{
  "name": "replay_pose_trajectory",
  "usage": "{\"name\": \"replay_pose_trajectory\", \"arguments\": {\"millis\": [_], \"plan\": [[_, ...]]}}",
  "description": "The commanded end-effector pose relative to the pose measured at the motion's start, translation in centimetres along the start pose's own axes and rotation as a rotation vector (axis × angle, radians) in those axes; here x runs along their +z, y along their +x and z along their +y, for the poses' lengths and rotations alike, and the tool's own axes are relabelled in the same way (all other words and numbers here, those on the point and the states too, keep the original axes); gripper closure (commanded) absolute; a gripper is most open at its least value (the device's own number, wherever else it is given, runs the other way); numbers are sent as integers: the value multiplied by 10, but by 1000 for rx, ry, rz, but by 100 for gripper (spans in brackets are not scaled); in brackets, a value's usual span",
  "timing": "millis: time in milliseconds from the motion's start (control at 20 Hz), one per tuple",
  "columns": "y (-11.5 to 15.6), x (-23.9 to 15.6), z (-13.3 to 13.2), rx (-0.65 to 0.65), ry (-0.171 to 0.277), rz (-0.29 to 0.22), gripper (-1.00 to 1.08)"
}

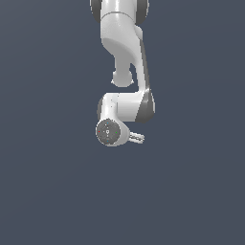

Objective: Pick up the object and move it to a goal position.

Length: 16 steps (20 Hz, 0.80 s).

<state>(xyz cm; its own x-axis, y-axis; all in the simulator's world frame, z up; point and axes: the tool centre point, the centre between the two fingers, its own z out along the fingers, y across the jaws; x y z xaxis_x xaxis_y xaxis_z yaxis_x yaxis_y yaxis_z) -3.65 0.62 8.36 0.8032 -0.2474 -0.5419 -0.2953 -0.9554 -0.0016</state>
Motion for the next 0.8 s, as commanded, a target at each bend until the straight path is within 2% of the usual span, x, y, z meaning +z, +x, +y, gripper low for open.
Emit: {"name": "replay_pose_trajectory", "arguments": {"millis": [0, 450, 750], "plan": [[0, -7, -19, -1, 0, 1, 108], [1, -30, -90, -1, 0, 1, 108], [3, -40, -118, -1, 0, 1, 108]]}}
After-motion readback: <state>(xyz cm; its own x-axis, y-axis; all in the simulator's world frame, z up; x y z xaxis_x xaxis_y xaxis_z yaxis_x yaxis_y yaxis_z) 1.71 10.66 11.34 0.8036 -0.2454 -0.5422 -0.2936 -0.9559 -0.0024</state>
